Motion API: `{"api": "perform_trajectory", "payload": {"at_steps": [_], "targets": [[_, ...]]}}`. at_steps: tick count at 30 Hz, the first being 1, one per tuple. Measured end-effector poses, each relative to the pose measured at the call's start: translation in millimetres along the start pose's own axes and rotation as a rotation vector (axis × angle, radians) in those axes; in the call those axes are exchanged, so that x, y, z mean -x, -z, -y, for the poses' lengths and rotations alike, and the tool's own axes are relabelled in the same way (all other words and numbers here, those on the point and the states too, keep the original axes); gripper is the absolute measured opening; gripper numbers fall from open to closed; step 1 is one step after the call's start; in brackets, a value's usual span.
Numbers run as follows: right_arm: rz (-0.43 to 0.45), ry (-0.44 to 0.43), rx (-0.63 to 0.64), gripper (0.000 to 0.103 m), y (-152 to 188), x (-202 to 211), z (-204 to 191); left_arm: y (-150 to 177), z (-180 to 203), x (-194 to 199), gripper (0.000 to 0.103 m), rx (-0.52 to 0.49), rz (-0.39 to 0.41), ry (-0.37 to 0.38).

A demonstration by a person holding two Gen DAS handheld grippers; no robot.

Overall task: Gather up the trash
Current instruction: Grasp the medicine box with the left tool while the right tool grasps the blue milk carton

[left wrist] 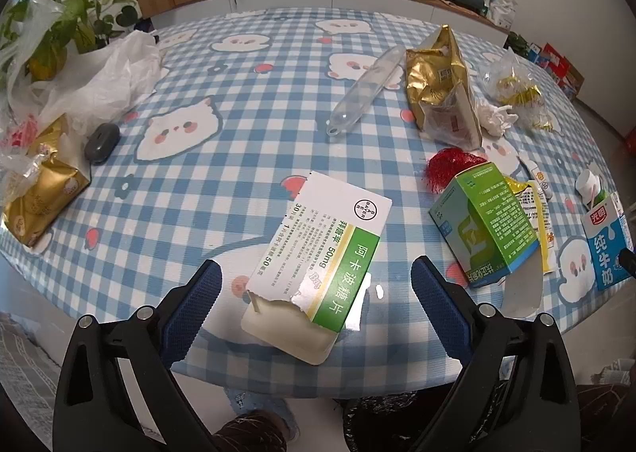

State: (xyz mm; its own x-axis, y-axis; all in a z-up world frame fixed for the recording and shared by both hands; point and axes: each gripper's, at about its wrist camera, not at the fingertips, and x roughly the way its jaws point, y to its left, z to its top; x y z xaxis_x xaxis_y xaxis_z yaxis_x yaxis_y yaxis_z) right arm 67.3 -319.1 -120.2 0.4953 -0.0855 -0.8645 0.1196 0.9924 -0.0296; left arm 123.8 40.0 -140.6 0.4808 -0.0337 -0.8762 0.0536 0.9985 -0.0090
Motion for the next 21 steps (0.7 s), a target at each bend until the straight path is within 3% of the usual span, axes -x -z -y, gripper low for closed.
{"api": "perform_trajectory", "payload": {"at_steps": [15,21], "targets": [[-0.067,0.032,-0.017,0.057,-11,-31,3,-13,-2,-43,0.076,-0.047,-0.099,-0.01],[-0.076,0.039,-0.023,0.043,-11,-35,4,-16,-1,-46,0.076,-0.051,-0.1,-0.012]]}}
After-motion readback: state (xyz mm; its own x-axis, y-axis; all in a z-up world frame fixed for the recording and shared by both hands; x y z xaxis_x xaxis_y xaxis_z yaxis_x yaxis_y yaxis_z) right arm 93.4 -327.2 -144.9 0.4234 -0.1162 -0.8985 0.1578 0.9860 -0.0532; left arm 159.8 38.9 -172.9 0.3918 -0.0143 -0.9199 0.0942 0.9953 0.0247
